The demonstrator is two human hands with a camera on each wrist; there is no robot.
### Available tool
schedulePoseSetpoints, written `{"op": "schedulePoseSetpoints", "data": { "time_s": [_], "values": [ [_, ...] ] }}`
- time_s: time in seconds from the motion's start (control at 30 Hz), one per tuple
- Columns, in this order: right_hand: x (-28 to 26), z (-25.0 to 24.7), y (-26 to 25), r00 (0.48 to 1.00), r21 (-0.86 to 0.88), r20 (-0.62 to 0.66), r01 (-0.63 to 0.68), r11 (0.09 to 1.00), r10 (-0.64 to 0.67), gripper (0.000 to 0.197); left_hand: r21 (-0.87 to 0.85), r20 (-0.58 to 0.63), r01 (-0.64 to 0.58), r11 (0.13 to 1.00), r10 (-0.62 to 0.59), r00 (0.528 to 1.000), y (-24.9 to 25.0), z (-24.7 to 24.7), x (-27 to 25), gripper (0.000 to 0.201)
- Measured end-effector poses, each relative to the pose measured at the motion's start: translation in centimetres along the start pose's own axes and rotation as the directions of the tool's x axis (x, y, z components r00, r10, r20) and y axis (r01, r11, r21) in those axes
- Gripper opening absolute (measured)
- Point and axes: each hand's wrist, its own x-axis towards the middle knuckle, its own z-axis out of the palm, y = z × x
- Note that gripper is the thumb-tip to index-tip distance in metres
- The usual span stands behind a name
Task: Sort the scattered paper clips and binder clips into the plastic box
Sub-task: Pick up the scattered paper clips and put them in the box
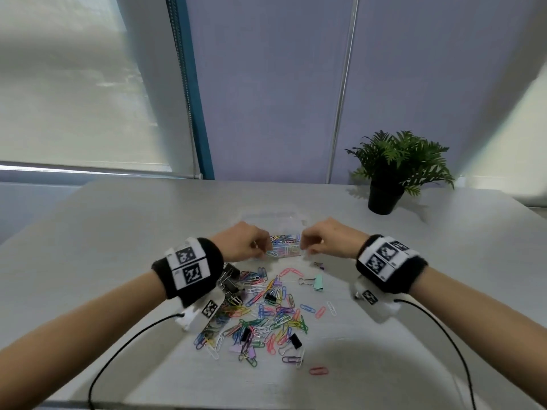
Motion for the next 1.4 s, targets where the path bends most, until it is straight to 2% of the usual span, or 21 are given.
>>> {"op": "schedulePoseSetpoints", "data": {
  "time_s": [0.1,0.17,0.23,0.43,0.57,0.63,0.73,0.93,1.1,1.2,1.27,1.4],
  "values": [
    [-3.3,1.7,0.4,0.982,-0.035,0.183,-0.031,0.999,0.037,0.027,0.004,0.157,-0.033,0.999,0.032,0.987,1.6,2.4,-2.9,0.032],
    [-5.2,3.2,0.9,0.953,-0.111,0.275,-0.1,0.989,0.127,0.042,0.051,0.282,-0.011,0.999,-0.004,0.959,2.6,4.3,-4.4,0.05],
    [-6.4,4.6,1.1,0.929,-0.135,0.319,-0.153,0.979,0.19,0.047,0.117,0.351,0.015,0.993,-0.056,0.935,3.2,5.9,-5.4,0.064],
    [-6.3,7.3,-0.5,0.951,0.021,0.229,-0.219,0.976,0.208,0.065,0.168,0.238,0.004,0.986,-0.045,0.97,4.2,7.5,-4.3,0.059],
    [-4.9,8.2,-2.6,0.967,-0.025,0.179,-0.182,0.983,0.183,0.07,0.208,0.179,0.001,0.978,-0.04,0.983,5.1,7.8,-2.6,0.05],
    [-4.3,8.3,-3.1,0.971,-0.047,0.159,-0.175,0.983,0.181,0.065,0.222,0.164,-0.002,0.975,-0.035,0.986,5.3,7.9,-1.9,0.04],
    [-3.6,8.1,-3.5,0.973,-0.047,0.152,-0.169,0.984,0.174,0.042,0.245,0.153,-0.026,0.969,-0.012,0.988,5.3,7.9,-1.4,0.025],
    [-2.8,8.1,-3.3,0.984,-0.095,0.108,-0.135,0.986,0.145,0.023,0.335,0.163,-0.074,0.939,0.02,0.986,5.2,7.9,-1.0,0.027],
    [-2.6,8.7,-2.9,0.983,-0.15,0.063,-0.164,0.975,0.175,0.027,0.326,0.151,-0.046,0.944,-0.003,0.989,5.1,7.8,-0.8,0.029],
    [-2.7,8.7,-2.7,0.985,-0.16,0.027,-0.163,0.974,0.169,0.02,0.295,0.115,-0.038,0.955,0.004,0.993,4.7,7.6,-0.7,0.026],
    [-2.9,8.6,-2.5,0.987,-0.154,0.011,-0.157,0.976,0.16,0.017,0.252,0.087,-0.033,0.967,0.011,0.996,4.1,7.3,-0.5,0.021],
    [-3.3,8.3,-2.0,0.991,-0.044,-0.024,-0.132,0.99,0.131,0.025,0.087,0.04,-0.029,0.996,0.026,0.999,3.2,5.9,-0.1,0.01]
  ]
}}
